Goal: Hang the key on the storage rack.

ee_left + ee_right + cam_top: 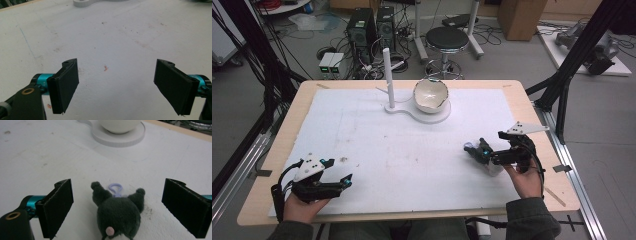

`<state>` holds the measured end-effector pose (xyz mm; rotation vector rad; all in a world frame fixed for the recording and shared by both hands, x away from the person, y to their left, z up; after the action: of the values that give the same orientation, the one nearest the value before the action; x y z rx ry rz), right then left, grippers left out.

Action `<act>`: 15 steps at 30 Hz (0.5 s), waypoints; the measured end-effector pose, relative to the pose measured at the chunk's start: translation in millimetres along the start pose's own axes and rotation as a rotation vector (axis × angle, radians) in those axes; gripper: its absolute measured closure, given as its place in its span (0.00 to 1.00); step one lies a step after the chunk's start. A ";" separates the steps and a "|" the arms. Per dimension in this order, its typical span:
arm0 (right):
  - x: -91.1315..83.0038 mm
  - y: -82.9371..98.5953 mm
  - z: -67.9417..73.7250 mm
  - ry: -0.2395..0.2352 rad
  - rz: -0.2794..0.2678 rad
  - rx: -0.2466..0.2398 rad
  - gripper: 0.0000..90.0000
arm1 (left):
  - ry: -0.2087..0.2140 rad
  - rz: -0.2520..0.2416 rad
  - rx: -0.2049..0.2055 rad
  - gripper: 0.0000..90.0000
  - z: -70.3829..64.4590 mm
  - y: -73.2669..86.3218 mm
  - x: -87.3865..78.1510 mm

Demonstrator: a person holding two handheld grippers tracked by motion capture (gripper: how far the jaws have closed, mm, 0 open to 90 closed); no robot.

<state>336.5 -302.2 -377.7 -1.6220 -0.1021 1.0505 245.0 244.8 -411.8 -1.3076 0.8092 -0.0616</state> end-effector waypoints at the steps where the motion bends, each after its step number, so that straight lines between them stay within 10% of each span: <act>1: 1.4 2.0 -0.7 0.000 0.005 0.004 0.10 | 0.000 0.001 0.001 0.22 0.1 0.0 -0.2; 15: 12.0 17.3 -1.7 0.005 0.101 0.001 0.17 | 0.009 0.000 0.002 0.22 -0.2 0.0 0.9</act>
<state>337.0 -302.8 -398.8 -1.6430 -0.0170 1.1230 245.5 244.2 -412.3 -1.3063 0.8162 -0.0683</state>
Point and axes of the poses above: each handheld gripper's, and its own axes: x roughly forward along the jaws, y roughly out of its underside, z roughly to its left, the point moved 1 cm from there along x, roughly forward along the jaws, and after that the axes turned 2 degrees about -y, right-handed, at the moved point
